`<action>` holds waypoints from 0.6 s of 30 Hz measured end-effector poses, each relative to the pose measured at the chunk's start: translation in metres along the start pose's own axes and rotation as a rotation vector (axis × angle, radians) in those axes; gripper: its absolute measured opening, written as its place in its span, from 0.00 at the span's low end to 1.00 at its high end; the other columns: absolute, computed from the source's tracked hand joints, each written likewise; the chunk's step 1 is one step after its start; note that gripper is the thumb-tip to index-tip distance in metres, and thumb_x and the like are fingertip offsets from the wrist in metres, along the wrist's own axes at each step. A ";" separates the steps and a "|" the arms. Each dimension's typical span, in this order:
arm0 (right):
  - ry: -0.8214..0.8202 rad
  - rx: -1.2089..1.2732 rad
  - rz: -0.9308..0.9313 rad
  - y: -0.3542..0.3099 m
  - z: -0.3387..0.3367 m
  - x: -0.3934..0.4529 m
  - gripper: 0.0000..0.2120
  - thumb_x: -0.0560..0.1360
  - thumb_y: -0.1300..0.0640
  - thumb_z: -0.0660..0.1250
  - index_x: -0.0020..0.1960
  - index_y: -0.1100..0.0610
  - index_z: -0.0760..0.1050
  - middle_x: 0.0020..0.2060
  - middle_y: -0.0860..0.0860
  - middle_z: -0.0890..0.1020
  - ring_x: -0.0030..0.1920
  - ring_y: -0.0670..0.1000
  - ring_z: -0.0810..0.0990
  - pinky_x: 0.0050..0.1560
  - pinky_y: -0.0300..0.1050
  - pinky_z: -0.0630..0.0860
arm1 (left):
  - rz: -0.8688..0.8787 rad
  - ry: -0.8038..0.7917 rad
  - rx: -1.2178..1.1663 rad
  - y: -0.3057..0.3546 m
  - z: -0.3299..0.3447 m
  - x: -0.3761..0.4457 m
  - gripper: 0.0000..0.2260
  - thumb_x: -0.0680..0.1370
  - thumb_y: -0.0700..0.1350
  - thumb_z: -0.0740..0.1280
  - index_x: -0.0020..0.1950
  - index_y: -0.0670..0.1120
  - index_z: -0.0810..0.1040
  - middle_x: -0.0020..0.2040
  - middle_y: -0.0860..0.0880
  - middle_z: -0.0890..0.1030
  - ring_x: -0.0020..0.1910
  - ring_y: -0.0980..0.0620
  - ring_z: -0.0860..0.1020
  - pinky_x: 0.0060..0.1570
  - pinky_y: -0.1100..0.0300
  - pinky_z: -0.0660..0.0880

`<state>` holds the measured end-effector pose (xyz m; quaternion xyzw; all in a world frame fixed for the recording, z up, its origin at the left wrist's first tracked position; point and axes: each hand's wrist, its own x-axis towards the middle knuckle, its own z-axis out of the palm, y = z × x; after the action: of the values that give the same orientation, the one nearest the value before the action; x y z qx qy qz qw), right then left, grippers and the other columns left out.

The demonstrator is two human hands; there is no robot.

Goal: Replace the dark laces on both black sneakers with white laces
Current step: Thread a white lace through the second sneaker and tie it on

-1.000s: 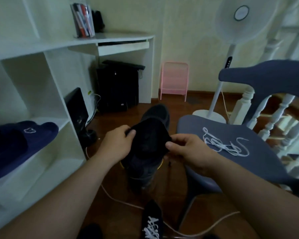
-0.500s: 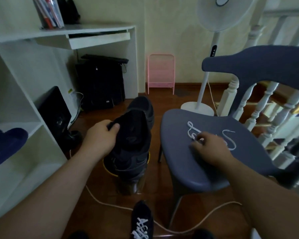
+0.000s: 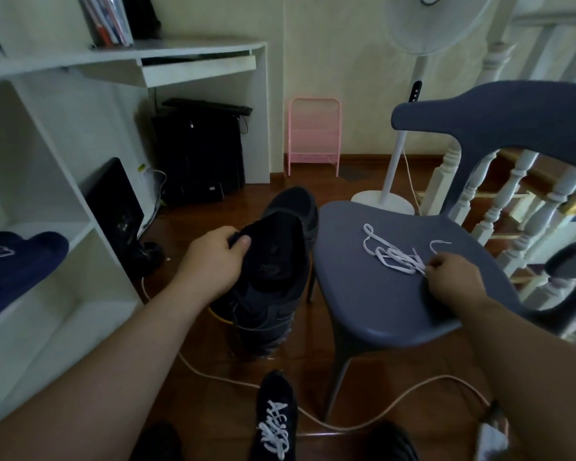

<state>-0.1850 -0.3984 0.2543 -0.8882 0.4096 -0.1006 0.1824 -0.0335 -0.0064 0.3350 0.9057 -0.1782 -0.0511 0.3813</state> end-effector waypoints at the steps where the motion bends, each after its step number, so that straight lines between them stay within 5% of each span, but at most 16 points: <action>1: -0.006 -0.003 -0.004 0.001 0.001 -0.001 0.08 0.82 0.57 0.63 0.47 0.55 0.78 0.47 0.58 0.82 0.46 0.58 0.77 0.49 0.51 0.75 | 0.002 -0.001 -0.008 0.000 -0.001 -0.001 0.10 0.86 0.55 0.61 0.53 0.54 0.80 0.48 0.52 0.82 0.49 0.47 0.80 0.51 0.49 0.78; 8: 0.034 0.093 -0.003 -0.005 -0.004 -0.009 0.08 0.84 0.56 0.60 0.54 0.61 0.72 0.53 0.63 0.79 0.50 0.63 0.75 0.51 0.53 0.71 | 0.021 -0.027 -0.007 0.000 -0.005 -0.008 0.10 0.87 0.55 0.61 0.54 0.54 0.79 0.48 0.52 0.82 0.48 0.48 0.81 0.53 0.46 0.80; 13: 0.131 0.108 0.021 -0.010 -0.011 -0.008 0.18 0.84 0.50 0.60 0.70 0.56 0.73 0.68 0.63 0.71 0.66 0.66 0.72 0.67 0.60 0.70 | 0.018 -0.032 -0.021 0.001 -0.004 -0.012 0.09 0.87 0.55 0.61 0.53 0.54 0.79 0.48 0.51 0.82 0.47 0.48 0.81 0.50 0.47 0.80; 18: -0.073 -0.116 -0.061 -0.024 0.002 0.002 0.16 0.84 0.41 0.59 0.63 0.45 0.81 0.63 0.57 0.79 0.66 0.62 0.71 0.66 0.60 0.72 | 0.043 -0.053 0.004 0.002 -0.001 -0.013 0.10 0.87 0.55 0.61 0.52 0.54 0.79 0.47 0.51 0.82 0.47 0.48 0.81 0.49 0.48 0.80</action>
<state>-0.1665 -0.3851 0.2628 -0.9125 0.3804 -0.0499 0.1422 -0.0457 -0.0025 0.3360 0.9007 -0.2078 -0.0663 0.3756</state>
